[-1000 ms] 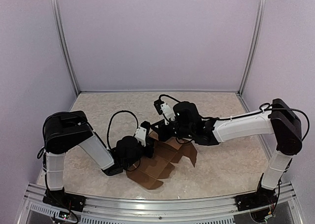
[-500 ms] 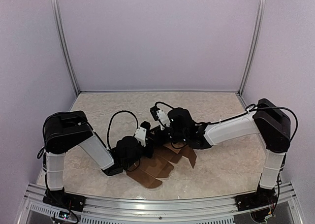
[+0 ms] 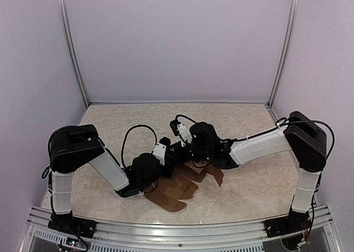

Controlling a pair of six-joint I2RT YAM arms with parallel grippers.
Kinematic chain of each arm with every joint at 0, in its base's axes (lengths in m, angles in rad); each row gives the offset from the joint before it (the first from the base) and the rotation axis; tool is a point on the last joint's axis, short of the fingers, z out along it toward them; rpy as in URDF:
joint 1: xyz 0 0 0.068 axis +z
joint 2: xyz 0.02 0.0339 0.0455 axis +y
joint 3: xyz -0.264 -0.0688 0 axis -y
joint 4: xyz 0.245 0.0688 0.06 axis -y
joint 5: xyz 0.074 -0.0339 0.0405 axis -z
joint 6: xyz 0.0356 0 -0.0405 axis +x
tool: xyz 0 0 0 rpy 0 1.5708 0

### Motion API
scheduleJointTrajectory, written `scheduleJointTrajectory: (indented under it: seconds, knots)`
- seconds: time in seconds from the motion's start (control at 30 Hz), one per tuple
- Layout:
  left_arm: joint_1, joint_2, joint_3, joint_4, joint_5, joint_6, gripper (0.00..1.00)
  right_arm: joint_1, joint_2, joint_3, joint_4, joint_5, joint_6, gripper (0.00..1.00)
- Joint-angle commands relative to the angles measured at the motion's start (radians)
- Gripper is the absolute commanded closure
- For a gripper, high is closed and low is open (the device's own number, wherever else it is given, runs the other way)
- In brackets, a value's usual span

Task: Fold the paper box

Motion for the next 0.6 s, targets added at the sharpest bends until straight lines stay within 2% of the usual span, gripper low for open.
scheduleJointTrajectory:
  seconds: [0.0,0.23,0.57]
  knots:
    - [0.006,0.025,0.021,-0.027,0.012,0.007,1.00,0.008,-0.015,-0.030,-0.085,0.010,0.008,1.00]
    - [0.000,0.013,0.010,-0.019,-0.032,0.015,1.00,0.008,-0.052,-0.031,-0.097,0.017,0.009,1.00]
    - [-0.011,-0.067,-0.038,-0.060,-0.183,0.003,1.00,0.009,-0.225,-0.058,-0.204,0.089,-0.053,1.00]
